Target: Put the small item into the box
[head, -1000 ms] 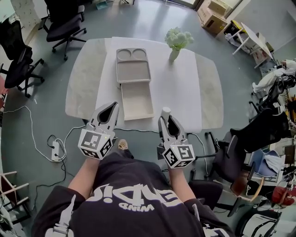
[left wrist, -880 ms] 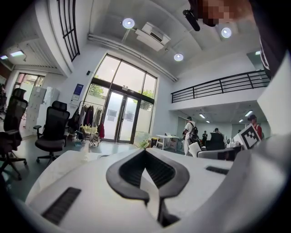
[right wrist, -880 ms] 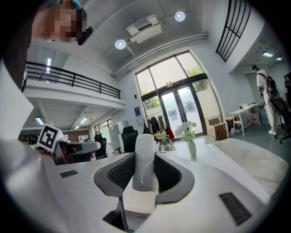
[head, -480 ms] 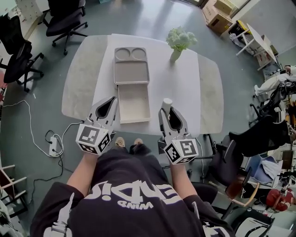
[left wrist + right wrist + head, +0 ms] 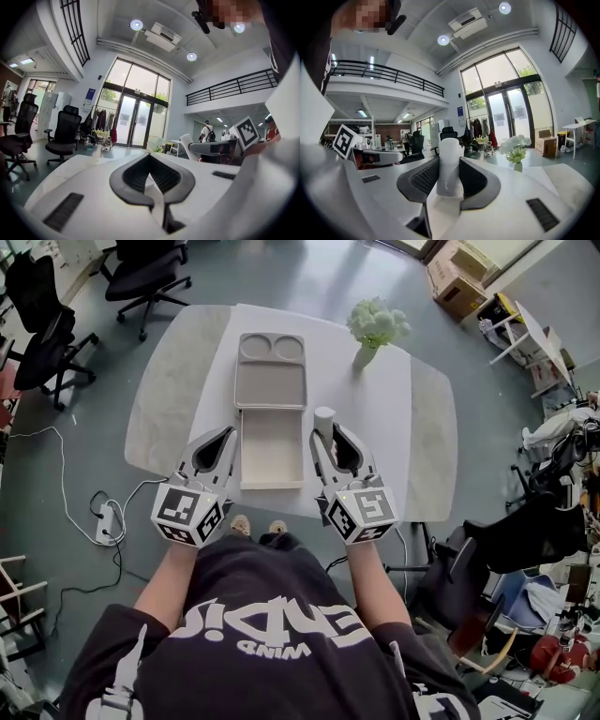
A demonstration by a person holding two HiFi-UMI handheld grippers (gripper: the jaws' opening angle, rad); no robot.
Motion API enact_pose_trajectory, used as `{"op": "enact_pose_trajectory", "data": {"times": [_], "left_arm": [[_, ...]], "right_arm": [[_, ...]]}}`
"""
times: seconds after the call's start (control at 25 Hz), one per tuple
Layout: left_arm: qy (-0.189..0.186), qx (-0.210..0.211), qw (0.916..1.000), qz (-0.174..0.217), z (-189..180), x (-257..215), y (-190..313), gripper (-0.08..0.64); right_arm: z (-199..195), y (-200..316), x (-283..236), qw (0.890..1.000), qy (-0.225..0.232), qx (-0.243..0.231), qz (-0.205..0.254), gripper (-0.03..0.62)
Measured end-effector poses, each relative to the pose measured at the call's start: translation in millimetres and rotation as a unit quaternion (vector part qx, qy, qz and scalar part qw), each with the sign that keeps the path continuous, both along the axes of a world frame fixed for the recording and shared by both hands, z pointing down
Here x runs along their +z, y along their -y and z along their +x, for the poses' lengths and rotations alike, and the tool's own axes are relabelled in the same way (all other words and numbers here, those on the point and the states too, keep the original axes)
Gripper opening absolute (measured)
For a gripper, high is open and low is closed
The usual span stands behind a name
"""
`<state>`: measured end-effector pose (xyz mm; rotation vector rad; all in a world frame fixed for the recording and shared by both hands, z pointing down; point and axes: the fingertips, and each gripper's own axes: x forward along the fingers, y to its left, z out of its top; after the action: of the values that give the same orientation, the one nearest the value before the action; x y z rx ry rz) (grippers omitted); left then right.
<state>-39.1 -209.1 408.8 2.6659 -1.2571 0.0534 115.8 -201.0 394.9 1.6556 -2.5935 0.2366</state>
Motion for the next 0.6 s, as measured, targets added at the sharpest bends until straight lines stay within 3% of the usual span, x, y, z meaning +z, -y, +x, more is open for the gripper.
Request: {"op": "enact_pose_trajectory", "data": {"times": [0.6], "left_arm": [[0.003, -0.029, 0.9996, 0.0, -1.7, -1.0, 17.1, 0.008]], "right_arm": [[-37.8, 55.9, 84.2, 0.99, -0.086, -0.082, -0.078, 0.149]]}}
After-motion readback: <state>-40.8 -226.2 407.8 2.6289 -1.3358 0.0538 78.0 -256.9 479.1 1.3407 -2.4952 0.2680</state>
